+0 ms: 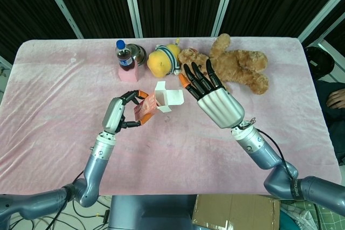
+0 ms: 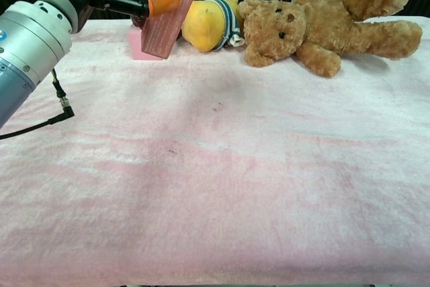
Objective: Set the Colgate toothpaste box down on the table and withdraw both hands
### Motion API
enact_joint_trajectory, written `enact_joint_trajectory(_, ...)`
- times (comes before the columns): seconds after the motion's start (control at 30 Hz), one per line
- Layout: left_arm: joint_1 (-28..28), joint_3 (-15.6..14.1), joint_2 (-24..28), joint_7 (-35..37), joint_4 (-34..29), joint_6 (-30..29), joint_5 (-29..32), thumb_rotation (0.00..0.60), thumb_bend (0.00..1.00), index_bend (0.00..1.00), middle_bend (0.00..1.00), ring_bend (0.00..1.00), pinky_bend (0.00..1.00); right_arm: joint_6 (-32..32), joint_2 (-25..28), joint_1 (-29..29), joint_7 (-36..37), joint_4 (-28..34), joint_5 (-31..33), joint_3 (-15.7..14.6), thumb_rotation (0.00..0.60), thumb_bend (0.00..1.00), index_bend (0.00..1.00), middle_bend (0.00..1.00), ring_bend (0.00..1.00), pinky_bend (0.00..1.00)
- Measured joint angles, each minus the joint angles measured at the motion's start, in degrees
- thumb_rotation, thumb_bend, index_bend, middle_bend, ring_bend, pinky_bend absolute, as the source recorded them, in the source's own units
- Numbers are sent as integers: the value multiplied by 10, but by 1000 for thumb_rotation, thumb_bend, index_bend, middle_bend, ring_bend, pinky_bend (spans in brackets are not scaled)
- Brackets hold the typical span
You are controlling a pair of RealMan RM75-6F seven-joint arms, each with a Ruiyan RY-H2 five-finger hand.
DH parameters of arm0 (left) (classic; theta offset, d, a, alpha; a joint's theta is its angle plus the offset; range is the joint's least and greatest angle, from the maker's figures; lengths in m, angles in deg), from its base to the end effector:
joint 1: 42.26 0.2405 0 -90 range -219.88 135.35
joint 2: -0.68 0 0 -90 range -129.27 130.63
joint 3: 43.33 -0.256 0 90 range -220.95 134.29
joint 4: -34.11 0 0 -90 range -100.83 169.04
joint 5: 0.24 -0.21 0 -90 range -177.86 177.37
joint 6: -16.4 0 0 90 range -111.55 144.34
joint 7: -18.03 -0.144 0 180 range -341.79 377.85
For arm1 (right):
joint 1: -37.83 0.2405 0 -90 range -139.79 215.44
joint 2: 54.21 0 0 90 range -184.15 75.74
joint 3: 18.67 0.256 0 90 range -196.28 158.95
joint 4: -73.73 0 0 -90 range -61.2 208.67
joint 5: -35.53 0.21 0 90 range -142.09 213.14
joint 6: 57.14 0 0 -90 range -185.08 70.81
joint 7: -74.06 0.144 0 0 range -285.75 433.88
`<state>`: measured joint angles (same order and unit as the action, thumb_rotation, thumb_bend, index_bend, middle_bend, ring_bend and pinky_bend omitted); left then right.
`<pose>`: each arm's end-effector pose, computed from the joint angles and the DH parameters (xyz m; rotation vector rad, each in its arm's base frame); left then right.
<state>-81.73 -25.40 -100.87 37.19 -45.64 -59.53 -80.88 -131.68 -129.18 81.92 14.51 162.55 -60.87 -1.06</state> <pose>-0.0855 0.3348 -0.0034 -1.3692 -1.2903 -1.8678 -0.0630 -0.3488 0.1156 1.5425 0.5281 0.8533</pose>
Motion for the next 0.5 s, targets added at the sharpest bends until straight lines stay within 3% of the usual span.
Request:
enact_joint_trajectory(0.27,1,-8,10,-39,10,11,4,600,407,501,526,476,588,-1,1,-8,2,-2,7,-7,600,307,0,28,3,153)
enact_joint_trajectory(0.5,-1,-40,56,-117,30,55,-3,600,400,500,525,476,584,-3,-1,-13,16,-4,16,-9,600,306,0,28,4,153)
